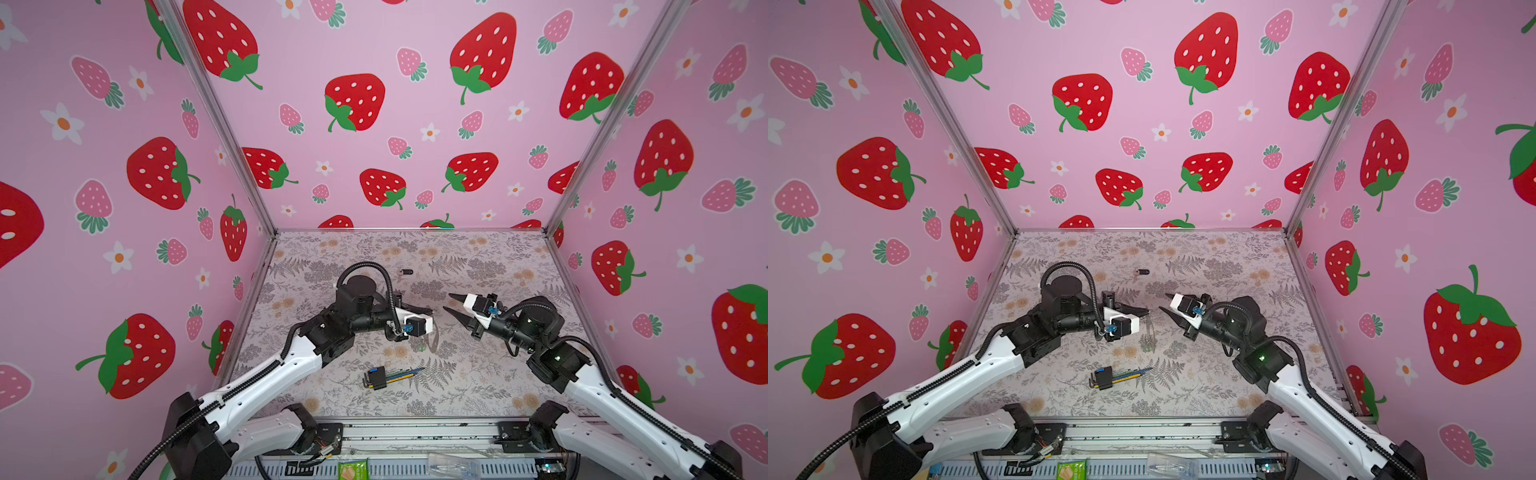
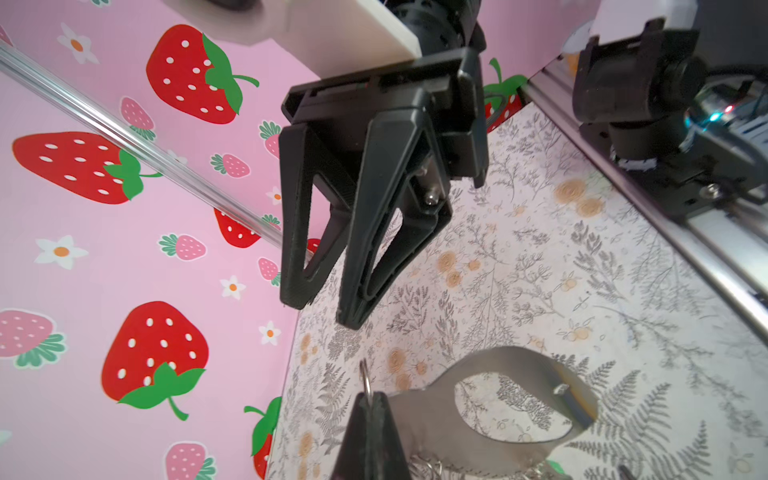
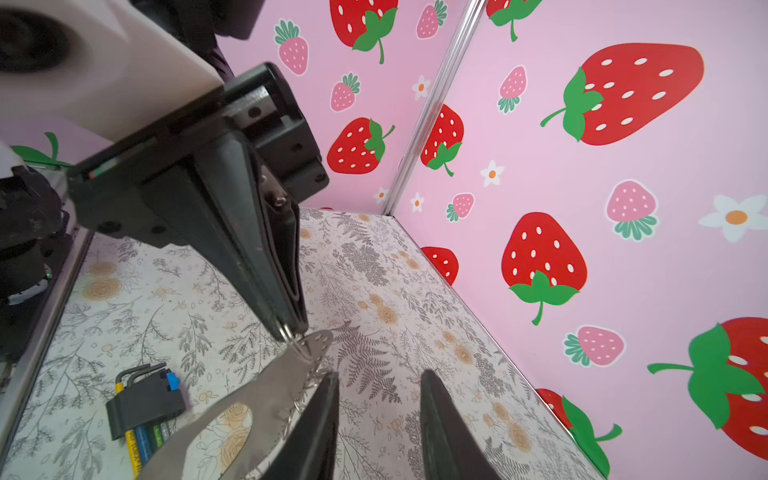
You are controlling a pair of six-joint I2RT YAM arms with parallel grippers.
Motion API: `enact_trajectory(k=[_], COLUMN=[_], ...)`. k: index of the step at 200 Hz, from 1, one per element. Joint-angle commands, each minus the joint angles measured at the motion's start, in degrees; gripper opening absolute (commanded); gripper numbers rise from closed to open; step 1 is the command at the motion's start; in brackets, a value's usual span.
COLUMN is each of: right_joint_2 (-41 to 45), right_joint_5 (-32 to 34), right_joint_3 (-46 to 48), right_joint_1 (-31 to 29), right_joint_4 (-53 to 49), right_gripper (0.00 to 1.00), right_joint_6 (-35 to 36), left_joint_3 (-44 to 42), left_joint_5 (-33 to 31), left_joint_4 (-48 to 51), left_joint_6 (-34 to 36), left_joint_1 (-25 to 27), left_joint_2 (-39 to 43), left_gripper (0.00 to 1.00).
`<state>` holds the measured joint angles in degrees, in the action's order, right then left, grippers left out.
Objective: Put the keys on the keyring
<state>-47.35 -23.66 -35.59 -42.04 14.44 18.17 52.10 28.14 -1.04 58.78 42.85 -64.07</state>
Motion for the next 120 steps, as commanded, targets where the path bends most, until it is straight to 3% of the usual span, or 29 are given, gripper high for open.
enact_trajectory(k=[1, 75, 120], right_joint_2=[0.1, -4.3, -4.4], right_joint_5=[1.0, -6.8, -7.8], right_joint_3=[0.0, -3.7, -4.3], right_joint_1=[0.0, -0.1, -0.1], right_joint_4=[-3.7, -6.1, -6.4], right_gripper=[0.33, 0.28, 0.23], right_joint_6=[3.0, 3.5, 3.2], left_joint_3=[0.2, 4.4, 6.8], left_joint_5=[-7.0, -5.0, -2.1], left_joint_4=[-0.7, 4.9, 7.7], left_joint_6=[8.4, 8.8, 7.9], left_joint_1=[1.2, 1.5, 1.6], left_joint_2=[0.6, -1.7, -2.9], left_gripper=[0.00, 0.00, 0.00])
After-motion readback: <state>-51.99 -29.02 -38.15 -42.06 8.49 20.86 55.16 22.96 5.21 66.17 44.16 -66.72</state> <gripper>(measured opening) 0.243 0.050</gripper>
